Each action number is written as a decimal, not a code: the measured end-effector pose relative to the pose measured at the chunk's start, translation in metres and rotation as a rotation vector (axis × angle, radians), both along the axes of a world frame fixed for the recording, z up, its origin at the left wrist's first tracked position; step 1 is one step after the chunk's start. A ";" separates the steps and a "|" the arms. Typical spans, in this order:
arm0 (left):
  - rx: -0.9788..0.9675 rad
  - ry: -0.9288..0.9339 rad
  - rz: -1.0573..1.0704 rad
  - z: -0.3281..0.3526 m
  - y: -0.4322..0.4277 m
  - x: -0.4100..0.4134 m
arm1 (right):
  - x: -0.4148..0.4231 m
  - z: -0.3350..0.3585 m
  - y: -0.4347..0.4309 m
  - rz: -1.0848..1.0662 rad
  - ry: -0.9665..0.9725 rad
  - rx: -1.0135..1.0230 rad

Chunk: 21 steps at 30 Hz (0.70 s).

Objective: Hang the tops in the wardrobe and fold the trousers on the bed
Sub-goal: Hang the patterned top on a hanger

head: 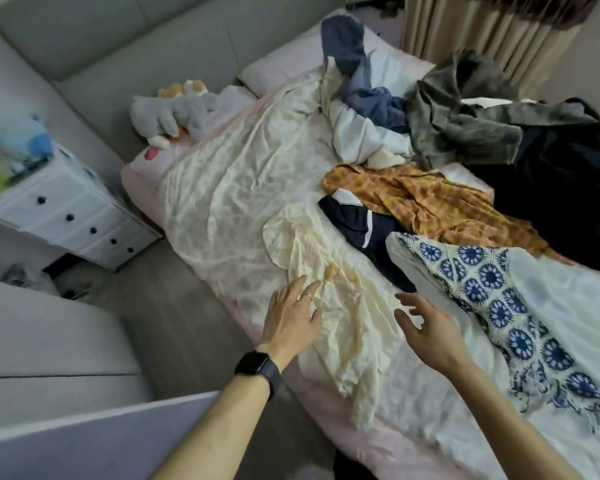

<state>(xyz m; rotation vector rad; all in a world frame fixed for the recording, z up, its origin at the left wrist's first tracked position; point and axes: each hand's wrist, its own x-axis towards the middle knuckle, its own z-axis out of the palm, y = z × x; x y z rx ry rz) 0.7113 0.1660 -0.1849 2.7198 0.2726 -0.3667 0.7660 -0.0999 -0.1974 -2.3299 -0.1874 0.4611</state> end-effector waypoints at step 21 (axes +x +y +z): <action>-0.103 0.495 0.006 -0.226 -0.041 0.087 | 0.169 -0.205 -0.052 -0.215 -0.009 -0.447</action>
